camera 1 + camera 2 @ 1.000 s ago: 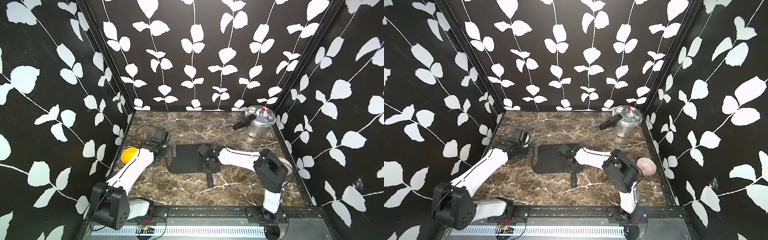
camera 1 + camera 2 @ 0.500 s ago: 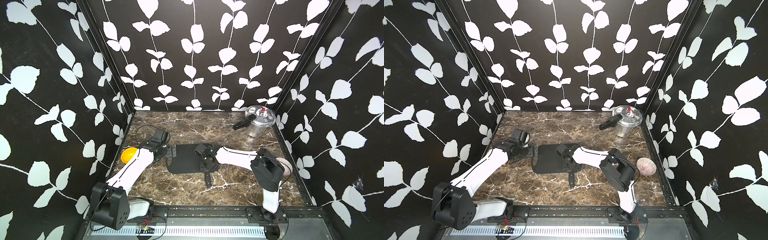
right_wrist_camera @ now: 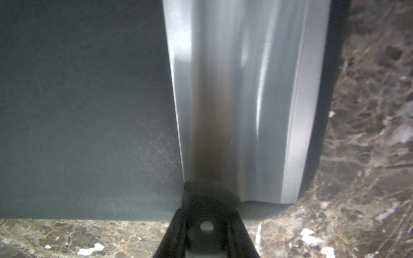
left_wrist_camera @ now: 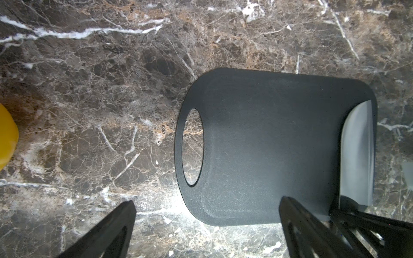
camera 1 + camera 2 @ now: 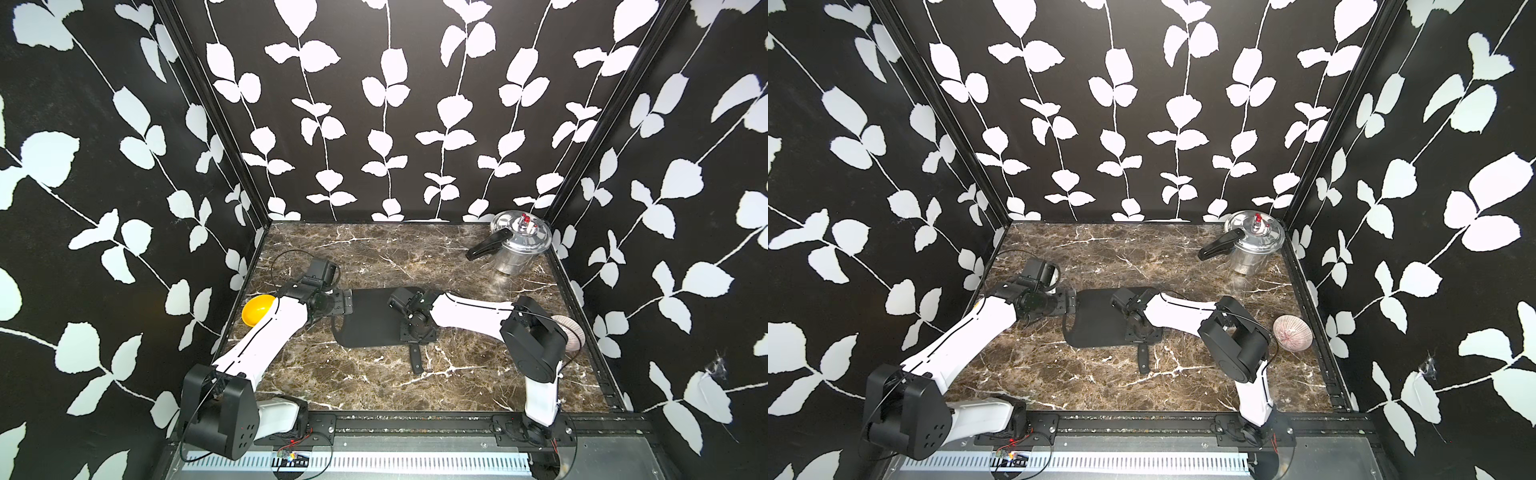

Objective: Align the knife with the edge of the cutting board
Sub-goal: Place the knife at the edge of the cutting board.

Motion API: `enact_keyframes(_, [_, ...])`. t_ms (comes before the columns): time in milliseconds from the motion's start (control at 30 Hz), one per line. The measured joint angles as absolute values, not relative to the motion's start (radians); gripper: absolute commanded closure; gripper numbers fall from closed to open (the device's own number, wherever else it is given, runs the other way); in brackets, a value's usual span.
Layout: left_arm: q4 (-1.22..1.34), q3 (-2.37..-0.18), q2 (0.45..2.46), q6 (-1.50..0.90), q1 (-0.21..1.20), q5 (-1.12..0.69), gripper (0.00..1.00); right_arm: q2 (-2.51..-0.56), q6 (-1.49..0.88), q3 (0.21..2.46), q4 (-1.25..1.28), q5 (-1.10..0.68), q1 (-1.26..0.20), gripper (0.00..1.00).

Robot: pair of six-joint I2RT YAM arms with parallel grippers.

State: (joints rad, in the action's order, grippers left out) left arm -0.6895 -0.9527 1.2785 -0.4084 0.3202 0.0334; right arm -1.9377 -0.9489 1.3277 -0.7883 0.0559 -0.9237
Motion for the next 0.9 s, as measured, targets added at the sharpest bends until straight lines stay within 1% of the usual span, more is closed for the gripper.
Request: enact_keyframes(900, [-0.689, -0.953, 1.279, -0.408, 0.320, 0.034, 0.01, -1.937, -0.956, 1.327, -0.794, 0.064, -0.903, 0.87])
